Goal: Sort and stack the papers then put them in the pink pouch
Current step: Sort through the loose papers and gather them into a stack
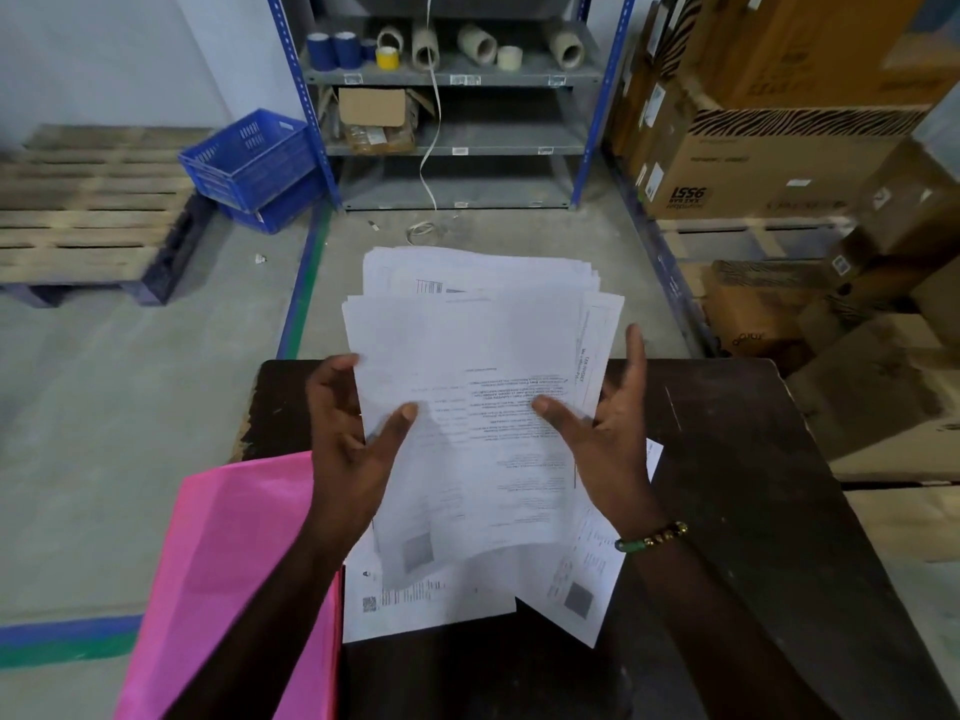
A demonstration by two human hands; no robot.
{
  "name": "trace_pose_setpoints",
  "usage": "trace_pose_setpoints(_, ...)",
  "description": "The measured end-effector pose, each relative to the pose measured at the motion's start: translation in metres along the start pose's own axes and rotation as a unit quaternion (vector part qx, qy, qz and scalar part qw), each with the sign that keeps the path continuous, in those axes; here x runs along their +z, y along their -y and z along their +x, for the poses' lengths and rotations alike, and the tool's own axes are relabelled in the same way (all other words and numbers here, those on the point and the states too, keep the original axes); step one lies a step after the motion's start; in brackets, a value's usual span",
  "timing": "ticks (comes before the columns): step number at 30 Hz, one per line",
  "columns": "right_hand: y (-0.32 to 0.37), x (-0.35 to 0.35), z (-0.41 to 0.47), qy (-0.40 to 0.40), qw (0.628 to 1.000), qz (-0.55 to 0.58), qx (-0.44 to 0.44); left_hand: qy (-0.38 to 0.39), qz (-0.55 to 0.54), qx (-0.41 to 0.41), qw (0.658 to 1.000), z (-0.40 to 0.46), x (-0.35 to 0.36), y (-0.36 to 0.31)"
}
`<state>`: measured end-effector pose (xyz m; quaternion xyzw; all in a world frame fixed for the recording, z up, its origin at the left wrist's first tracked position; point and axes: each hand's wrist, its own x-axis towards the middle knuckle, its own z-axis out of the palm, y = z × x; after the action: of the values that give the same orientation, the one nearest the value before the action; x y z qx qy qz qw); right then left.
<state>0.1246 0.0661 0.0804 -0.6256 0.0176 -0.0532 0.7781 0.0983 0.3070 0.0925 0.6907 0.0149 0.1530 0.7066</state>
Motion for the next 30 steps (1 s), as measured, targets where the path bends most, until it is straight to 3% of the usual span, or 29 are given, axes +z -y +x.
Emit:
trace_pose_setpoints(9, -0.018, -0.009, -0.005, 0.002, 0.993, -0.106, 0.054, -0.014, 0.000, -0.146, 0.989, -0.011, 0.006, 0.013)
trace_pose_setpoints(15, -0.015, -0.011, -0.006, -0.025, 0.997, -0.069, 0.031, 0.003, -0.022, -0.090, 0.996, -0.008, 0.016, 0.008)
trace_pose_setpoints(21, -0.049, -0.020, -0.023, -0.015, 0.992, -0.099, 0.081, 0.045, 0.020, -0.142, 0.989, -0.026, 0.006, 0.042)
trace_pose_setpoints(26, -0.046, -0.023, -0.022, -0.033, 0.994, -0.101, 0.021, 0.042, 0.043, -0.072, 0.996, -0.021, 0.001, 0.041)
trace_pose_setpoints(30, -0.059, -0.019, -0.025, -0.007, 0.991, -0.119, 0.064, 0.057, 0.063, -0.129, 0.988, -0.027, 0.000, 0.058)
